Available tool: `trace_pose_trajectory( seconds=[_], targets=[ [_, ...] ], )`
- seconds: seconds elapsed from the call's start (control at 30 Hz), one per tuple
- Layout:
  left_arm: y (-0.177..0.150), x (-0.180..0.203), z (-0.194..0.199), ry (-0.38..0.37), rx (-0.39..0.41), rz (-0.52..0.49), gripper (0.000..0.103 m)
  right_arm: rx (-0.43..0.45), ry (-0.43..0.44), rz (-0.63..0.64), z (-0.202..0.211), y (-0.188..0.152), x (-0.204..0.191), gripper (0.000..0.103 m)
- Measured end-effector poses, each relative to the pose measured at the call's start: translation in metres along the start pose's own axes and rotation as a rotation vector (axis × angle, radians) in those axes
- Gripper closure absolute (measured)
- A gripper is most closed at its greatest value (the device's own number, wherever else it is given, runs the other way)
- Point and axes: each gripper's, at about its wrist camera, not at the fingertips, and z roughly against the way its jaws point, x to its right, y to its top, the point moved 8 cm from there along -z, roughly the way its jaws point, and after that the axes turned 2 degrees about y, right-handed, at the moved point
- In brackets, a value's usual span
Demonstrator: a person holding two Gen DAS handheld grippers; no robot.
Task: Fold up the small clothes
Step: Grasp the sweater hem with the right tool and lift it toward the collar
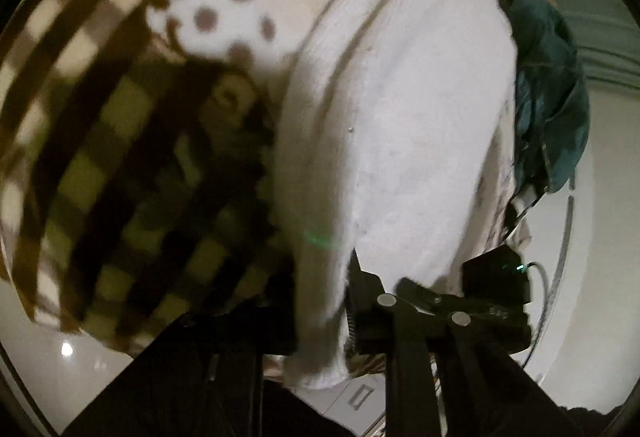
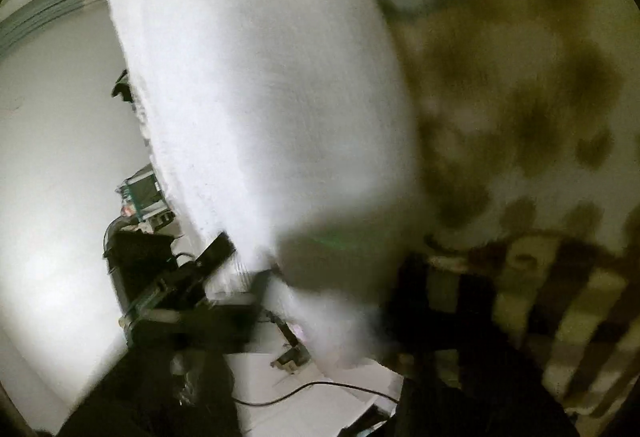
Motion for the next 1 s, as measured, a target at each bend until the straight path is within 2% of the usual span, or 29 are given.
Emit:
trace_pose_trajectory(
  seconds=[0.17, 0.33, 0.43, 0.53, 0.63, 0.73, 0.87, 0.97, 1.0],
  targets=[
    [-0.005, 0.035, 0.025, -0.060, 0.062, 0.011, 0.090, 0.046, 0.040, 0.026, 0.029, -0.004, -0.024, 0.089],
    [0.008, 0.077, 0.064, -0.096, 0.125, -0.042, 0.091, 0.125, 0.081, 0.089, 0.079, -0.001, -0.077, 0.090],
    [0.029, 0.122, 0.082, -0.087, 0.185, -0.136, 0.091, 0.182, 0.084, 0.140, 0.108, 0.007, -0.108, 0.090],
    [0.050, 0.149, 0.092, -0.034, 0.229, -0.229, 0.091, 0.250, 0.039, 0.202, 0.128, 0.023, -0.146, 0.090],
    [0.078, 0.175, 0.095, 0.040, 0.267, -0.316, 0.091, 0.306, -0.051, 0.250, 0.142, 0.054, -0.180, 0.090],
    [0.117, 0.200, 0.090, 0.077, 0.276, -0.378, 0.091, 0.355, -0.144, 0.281, 0.159, 0.093, -0.204, 0.090],
    [0.176, 0.225, 0.079, 0.058, 0.269, -0.392, 0.091, 0.416, -0.189, 0.282, 0.177, 0.159, -0.239, 0.090],
    [0.236, 0.244, 0.061, 0.052, 0.271, -0.383, 0.091, 0.457, -0.201, 0.278, 0.186, 0.219, -0.252, 0.090],
    [0.252, 0.247, 0.057, 0.049, 0.267, -0.362, 0.087, 0.477, -0.208, 0.264, 0.186, 0.247, -0.257, 0.090]
  ],
)
